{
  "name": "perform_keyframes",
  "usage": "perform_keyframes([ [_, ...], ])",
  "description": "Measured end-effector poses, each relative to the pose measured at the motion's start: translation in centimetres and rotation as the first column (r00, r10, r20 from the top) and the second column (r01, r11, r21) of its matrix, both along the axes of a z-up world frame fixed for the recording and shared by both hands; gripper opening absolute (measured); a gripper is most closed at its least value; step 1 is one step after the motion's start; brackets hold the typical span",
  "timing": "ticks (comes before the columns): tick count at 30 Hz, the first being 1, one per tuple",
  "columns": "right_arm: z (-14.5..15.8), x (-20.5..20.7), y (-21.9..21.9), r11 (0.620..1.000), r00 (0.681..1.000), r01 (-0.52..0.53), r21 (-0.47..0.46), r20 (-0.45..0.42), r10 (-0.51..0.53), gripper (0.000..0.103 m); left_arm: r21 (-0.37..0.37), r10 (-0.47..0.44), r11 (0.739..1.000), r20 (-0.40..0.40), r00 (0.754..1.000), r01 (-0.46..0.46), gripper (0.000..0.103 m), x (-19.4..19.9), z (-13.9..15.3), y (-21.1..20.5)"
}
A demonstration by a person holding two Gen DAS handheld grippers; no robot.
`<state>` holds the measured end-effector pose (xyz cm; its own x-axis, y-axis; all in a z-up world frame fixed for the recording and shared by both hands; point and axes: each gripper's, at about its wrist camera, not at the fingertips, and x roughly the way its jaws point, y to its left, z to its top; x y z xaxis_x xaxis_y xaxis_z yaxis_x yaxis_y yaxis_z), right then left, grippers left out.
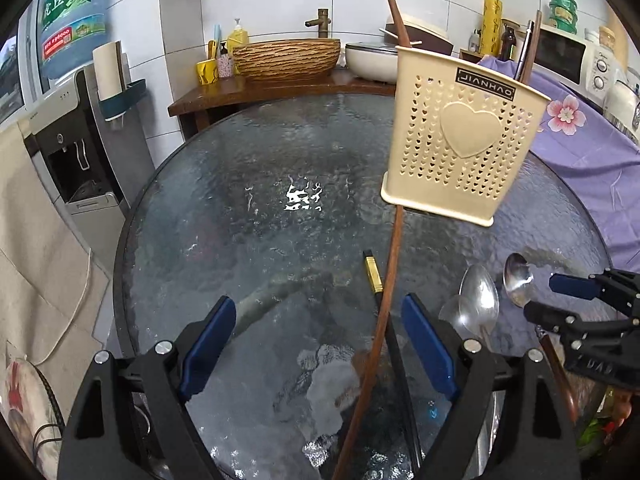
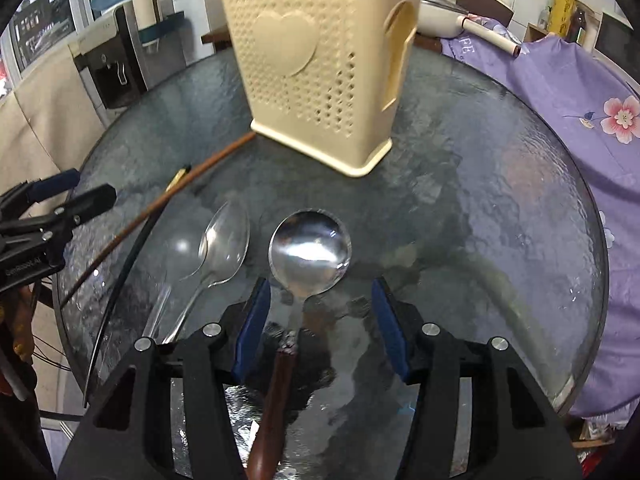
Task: Organize utensils
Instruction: 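Grasp a wooden chopstick with the left tool while the right grasps a metal spoon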
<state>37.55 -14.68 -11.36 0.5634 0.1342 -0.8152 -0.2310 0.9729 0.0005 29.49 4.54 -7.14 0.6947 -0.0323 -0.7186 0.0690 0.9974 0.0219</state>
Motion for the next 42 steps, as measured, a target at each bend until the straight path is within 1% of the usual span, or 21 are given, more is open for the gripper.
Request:
perform_keyframes([
  [2,-0.2,-0.1,0.6,0.999,1.0,0.002,-0.034,0.006,-0.001,0.053,0.021,0.0,1.0,0.001,1.0,0.0,0.083,0.0,-0.1,-0.1],
  [4,-0.4,0.1,1.2,0.999,1.0,-0.002,-0.044,0.003,0.002,0.053,0.022,-0.002,1.0,-0.003,1.0,0.002,0.083,0.1,-0.1,-0.1],
  [8,-0.5,0.5,1.6,0.999,1.0,0.002,-0.037,-0.004,-0.002,0.053,0.037,-0.012,0.999,-0.011,1.0,0.013,0.083,0.4,-0.4,-0.4],
  [11,-0.4,1.3,1.5,1.0,1.0,0.013,-0.004,-0.016,-0.013,0.053,0.04,-0.022,0.999,-0.02,1.0,0.022,0.083,0.6,-0.6,-0.6],
  [15,-0.3,1.8,1.9,1.0,1.0,0.019,-0.007,-0.017,-0.019,0.053,0.041,-0.044,0.998,-0.034,0.998,0.046,0.082,1.4,-0.7,-1.0],
  [22,-0.1,2.7,2.3,1.0,0.999,0.022,-0.008,-0.026,-0.023,0.053,0.047,-0.099,0.994,-0.082,0.992,0.103,0.067,4.9,-0.5,-2.7],
  [24,-0.1,2.8,2.2,1.0,0.999,0.022,-0.007,-0.024,-0.022,0.051,0.051,-0.127,0.99,-0.099,0.987,0.132,0.062,6.1,-0.5,-3.5],
  [26,-0.1,2.8,2.1,1.0,0.999,0.026,-0.008,-0.024,-0.027,0.048,0.065,-0.151,0.985,-0.12,0.981,0.16,0.06,7.0,-0.6,-4.4],
  [30,-0.1,3.0,1.9,1.0,0.999,0.023,-0.007,-0.027,-0.024,0.048,0.109,-0.199,0.97,-0.159,0.967,0.217,0.057,9.2,-1.3,-6.6],
  [34,-0.1,3.2,1.6,1.0,0.999,0.026,-0.005,-0.029,-0.026,0.048,0.107,-0.207,0.967,-0.191,0.96,0.23,0.055,10.7,-2.1,-7.3],
  [36,-0.2,3.2,1.5,1.0,0.999,0.025,-0.007,-0.031,-0.025,0.048,0.113,-0.21,0.965,-0.201,0.957,0.236,0.05,11.2,-2.4,-7.4],
  [38,-0.2,3.3,1.5,1.0,0.999,0.025,-0.011,-0.036,-0.025,0.048,0.094,-0.208,0.968,-0.213,0.955,0.232,0.045,11.5,-2.8,-7.2],
  [40,-0.2,3.4,1.5,1.0,0.999,0.023,-0.011,-0.036,-0.024,0.048,0.069,-0.209,0.971,-0.21,0.955,0.228,0.043,11.7,-2.9,-7.0],
  [42,-0.2,3.5,1.5,1.0,0.999,0.024,-0.013,-0.034,-0.024,0.048,0.041,-0.21,0.974,-0.218,0.953,0.224,0.037,12.1,-2.9,-6.8],
])
